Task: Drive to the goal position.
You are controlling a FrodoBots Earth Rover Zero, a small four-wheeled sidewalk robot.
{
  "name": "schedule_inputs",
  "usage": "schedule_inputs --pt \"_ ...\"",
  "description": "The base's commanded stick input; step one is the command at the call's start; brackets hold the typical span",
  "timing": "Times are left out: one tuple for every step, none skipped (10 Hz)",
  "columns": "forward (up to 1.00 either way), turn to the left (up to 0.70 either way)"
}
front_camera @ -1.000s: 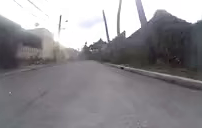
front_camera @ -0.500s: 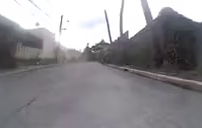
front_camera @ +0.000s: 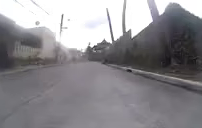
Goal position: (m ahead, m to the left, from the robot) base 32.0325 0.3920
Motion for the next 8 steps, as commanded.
schedule_inputs --pt "1.0 0.4" --pt "1.0 0.4" --pt "1.0 0.09" --pt "1.0 0.01" --pt "1.0 0.0" --pt "1.0 0.0" --pt "1.0 0.0" --pt "1.0 0.0"
